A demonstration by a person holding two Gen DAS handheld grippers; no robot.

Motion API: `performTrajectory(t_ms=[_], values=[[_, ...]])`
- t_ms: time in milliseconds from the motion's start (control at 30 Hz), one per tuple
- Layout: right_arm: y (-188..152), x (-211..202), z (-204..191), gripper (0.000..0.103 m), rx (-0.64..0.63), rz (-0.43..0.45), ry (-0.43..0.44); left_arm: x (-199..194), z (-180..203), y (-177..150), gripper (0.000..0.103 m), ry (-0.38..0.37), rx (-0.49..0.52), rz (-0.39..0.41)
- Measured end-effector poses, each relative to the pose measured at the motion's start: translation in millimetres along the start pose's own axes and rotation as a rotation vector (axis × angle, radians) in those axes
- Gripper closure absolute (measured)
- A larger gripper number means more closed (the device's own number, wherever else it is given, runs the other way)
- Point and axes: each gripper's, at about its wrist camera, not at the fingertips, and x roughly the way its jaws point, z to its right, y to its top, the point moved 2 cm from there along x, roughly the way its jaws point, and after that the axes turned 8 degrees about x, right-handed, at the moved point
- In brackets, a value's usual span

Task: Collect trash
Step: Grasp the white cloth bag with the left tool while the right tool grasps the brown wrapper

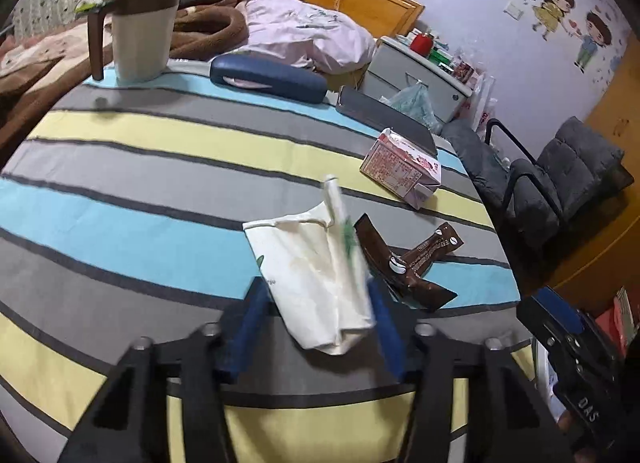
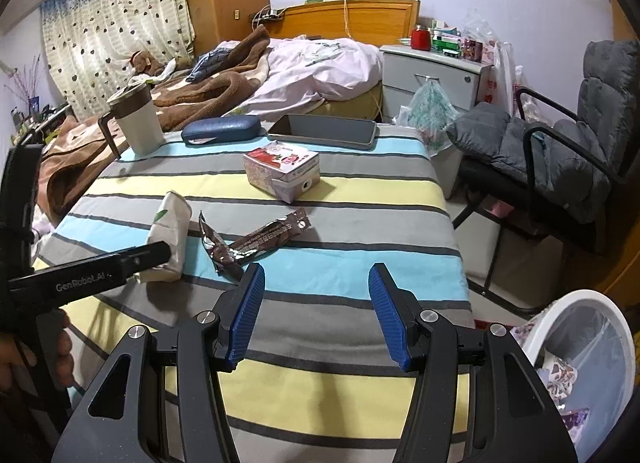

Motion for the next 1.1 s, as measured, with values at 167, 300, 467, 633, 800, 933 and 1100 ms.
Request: performTrajectory(t_ms=[167, 300, 467, 633, 800, 933, 1100], values=[[0.4, 4.4, -9.9, 0.047, -0.019, -0.015, 0.019, -8.0, -6.0, 1.8, 0.079, -0.029, 0.018, 0.020], [1.6, 9.9, -17.4, 0.047, -0.036, -0.027, 0.034, -11.4, -9.0, 1.8, 0.081, -0.027, 0.034, 0.026], [3.3, 14.0, -23.7, 0.047, -0.050, -0.034, 0.052, -6.5, -14.2, 1.5, 0.066, -0.038, 0.030, 0.016], [3.8, 18.9, -30.3, 0.047, -0.090, -0.048, 0.073, -3.7, -27.6, 1.4, 0.036, 0.004, -0.008, 0.010], [4.9, 28.9, -36.0, 0.047, -0.124, -0.080, 0.104, 2.4, -32.7, 2.0, 0.031, -0.027, -0.030, -0.004], [3.5, 36.1, -41.5, 0.047, -0.158, -0.110, 0.121, 5.0, -31.3, 3.7, 0.039, -0.042, -0.011, -0.004], [-0.5, 44.4, -45.7, 0.047, -0.174, -0.156, 0.148, 8.0, -28.3, 4.0, 0.055, -0.106, -0.003, -0.015]])
